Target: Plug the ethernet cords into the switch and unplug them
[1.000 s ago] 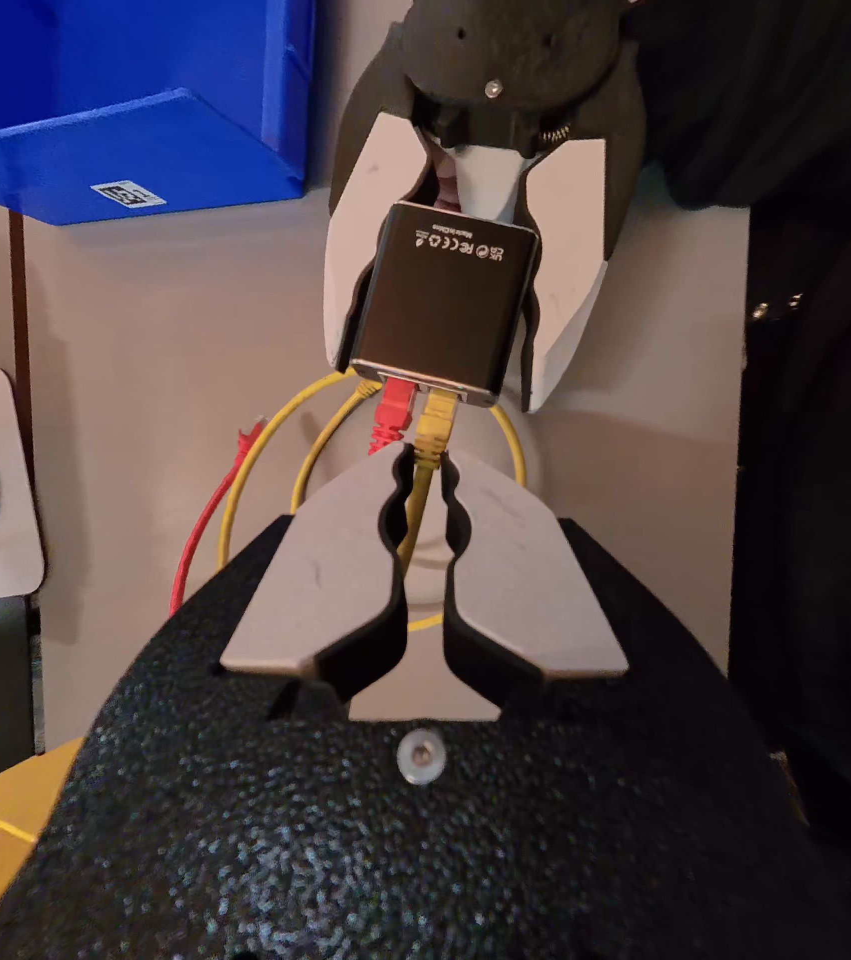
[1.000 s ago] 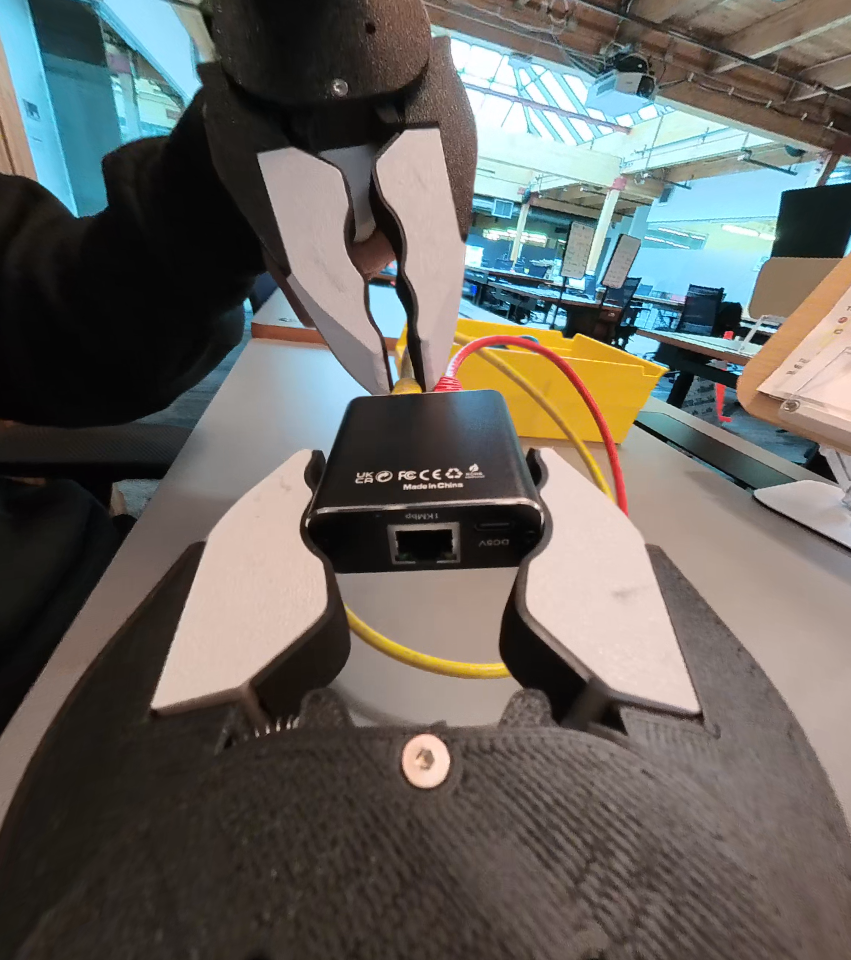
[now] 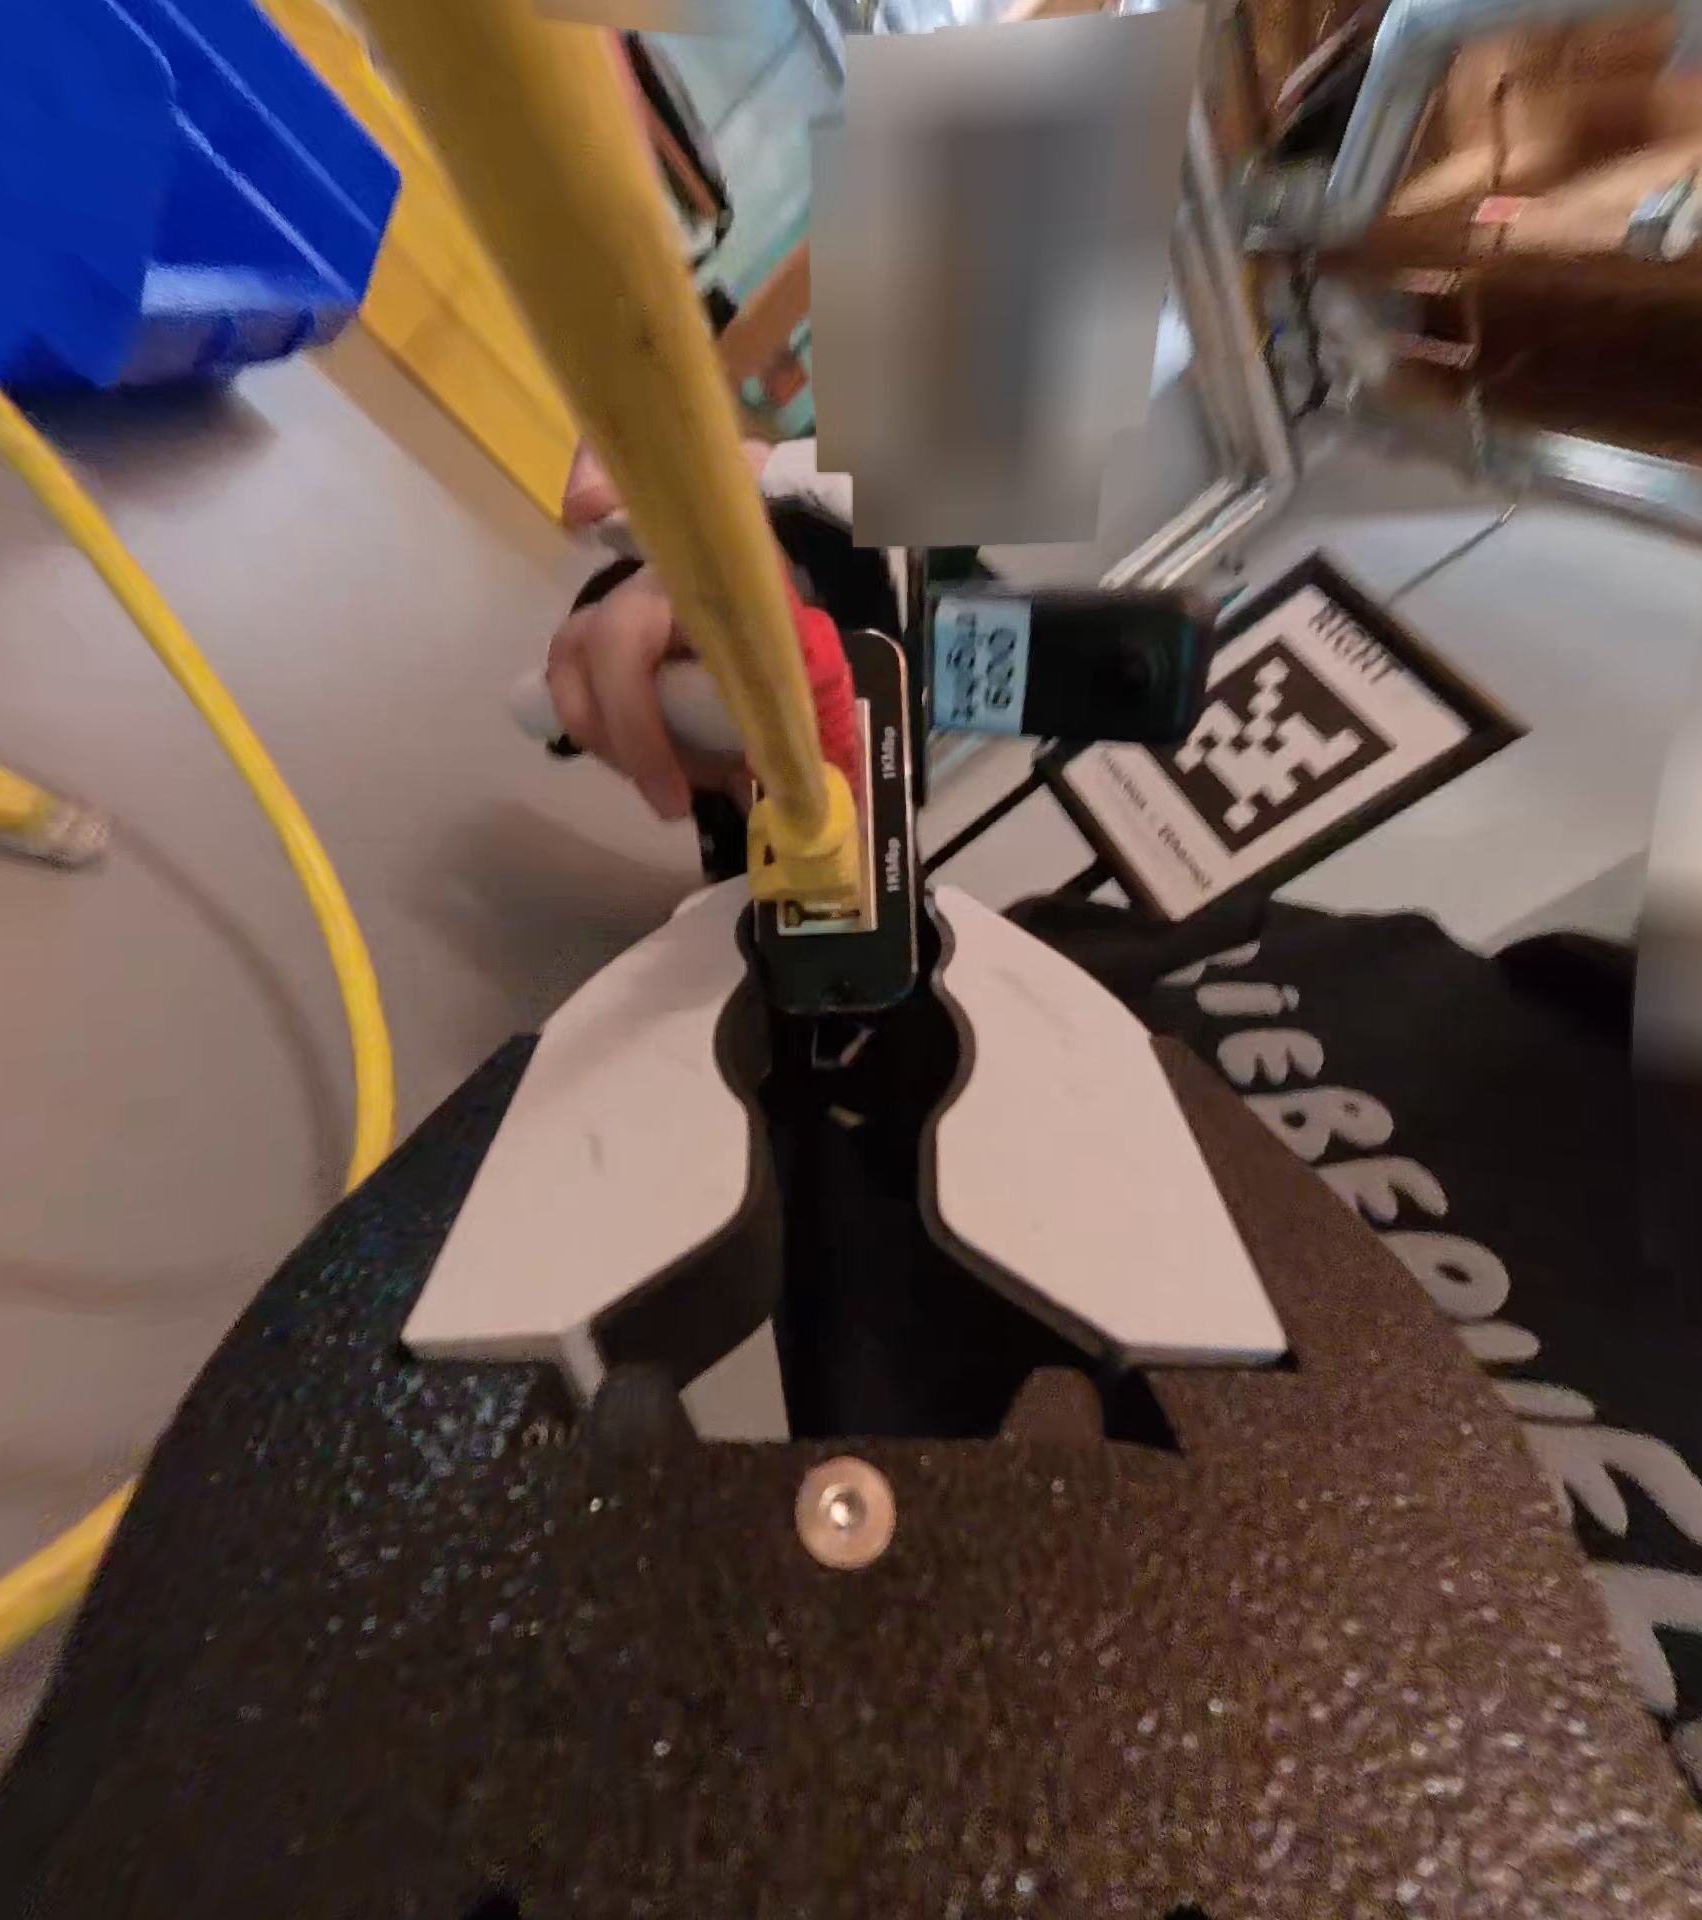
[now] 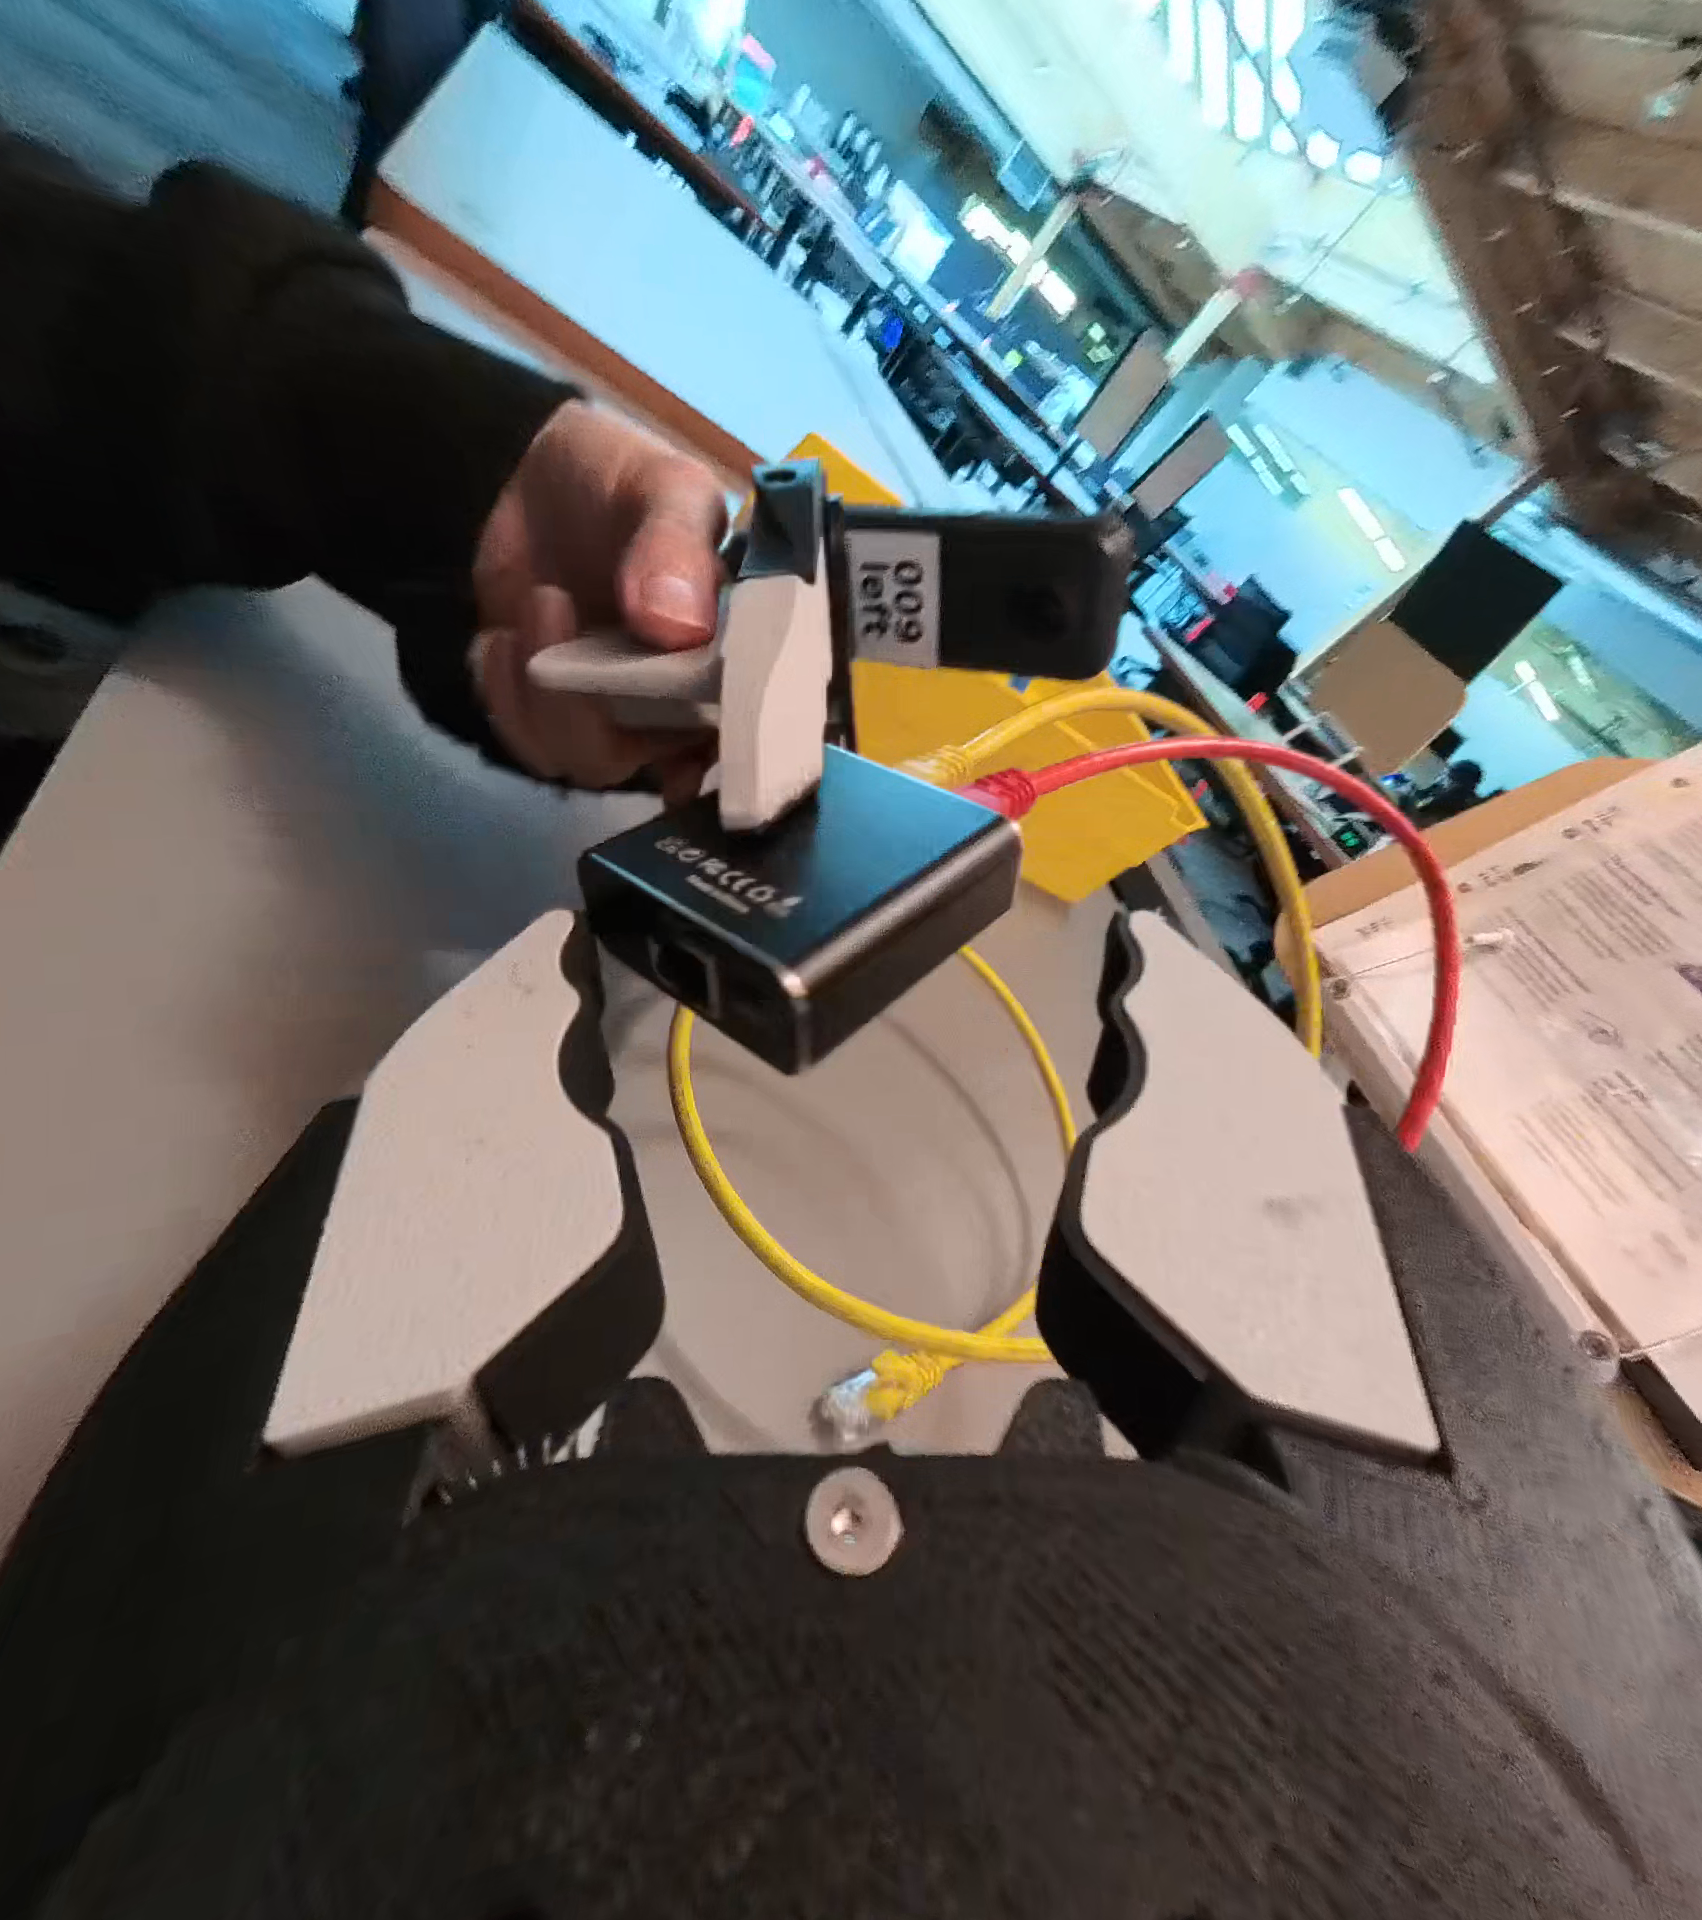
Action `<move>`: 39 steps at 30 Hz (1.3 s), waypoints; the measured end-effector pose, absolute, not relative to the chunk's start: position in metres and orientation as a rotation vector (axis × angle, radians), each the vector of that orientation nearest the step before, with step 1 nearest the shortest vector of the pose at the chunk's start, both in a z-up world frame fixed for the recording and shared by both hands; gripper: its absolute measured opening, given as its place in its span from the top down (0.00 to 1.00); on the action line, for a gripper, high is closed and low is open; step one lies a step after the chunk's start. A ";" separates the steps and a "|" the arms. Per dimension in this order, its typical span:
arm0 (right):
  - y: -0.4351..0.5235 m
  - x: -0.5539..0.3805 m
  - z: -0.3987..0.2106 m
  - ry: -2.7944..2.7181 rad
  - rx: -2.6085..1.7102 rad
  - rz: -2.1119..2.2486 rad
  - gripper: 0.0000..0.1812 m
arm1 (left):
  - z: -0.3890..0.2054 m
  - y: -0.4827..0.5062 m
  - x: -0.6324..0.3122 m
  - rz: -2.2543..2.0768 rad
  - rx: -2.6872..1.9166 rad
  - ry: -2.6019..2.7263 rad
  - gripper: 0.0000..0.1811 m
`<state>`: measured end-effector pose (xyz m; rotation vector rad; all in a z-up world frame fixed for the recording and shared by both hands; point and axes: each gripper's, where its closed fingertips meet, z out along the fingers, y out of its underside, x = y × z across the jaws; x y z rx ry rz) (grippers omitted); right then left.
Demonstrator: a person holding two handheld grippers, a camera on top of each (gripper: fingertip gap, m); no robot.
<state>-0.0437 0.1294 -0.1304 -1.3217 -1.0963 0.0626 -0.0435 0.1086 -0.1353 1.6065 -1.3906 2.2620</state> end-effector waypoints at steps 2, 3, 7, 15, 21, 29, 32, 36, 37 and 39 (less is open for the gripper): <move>0.127 -0.047 -0.135 -1.144 -1.353 0.050 0.50 | -0.147 0.107 -0.050 2.142 1.658 -1.538 0.87; 0.125 -0.050 -0.140 -1.183 -1.375 0.052 0.51 | -0.153 0.106 -0.053 2.081 1.677 -1.607 0.87; 0.128 -0.058 -0.162 -1.296 -1.417 -0.034 0.57 | -0.158 0.098 -0.056 1.987 1.683 -1.710 0.86; 0.173 -0.022 -0.149 -1.037 -1.507 -0.493 0.58 | -0.145 0.145 -0.035 2.128 2.162 -1.665 0.84; 0.186 0.005 -0.148 -0.957 -1.530 -0.983 0.58 | -0.146 0.172 -0.018 1.806 2.920 -1.914 0.55; 0.182 -0.012 -0.153 -1.062 -1.486 -1.049 0.60 | -0.178 0.160 -0.004 1.712 2.855 -1.898 0.63; 0.180 -0.015 -0.148 -1.078 -1.479 -0.893 0.62 | -0.174 0.167 -0.007 1.710 2.809 -2.090 0.64; 0.175 -0.018 -0.132 -0.830 -1.519 -0.344 0.52 | -0.151 0.186 -0.017 1.422 2.930 -2.597 0.65; 0.174 -0.018 -0.129 -0.747 -1.536 -0.167 0.48 | -0.142 0.188 -0.020 1.366 2.948 -2.710 0.65; 0.168 -0.024 -0.120 -0.599 -1.532 0.221 0.41 | -0.128 0.192 -0.025 1.199 2.967 -2.922 0.65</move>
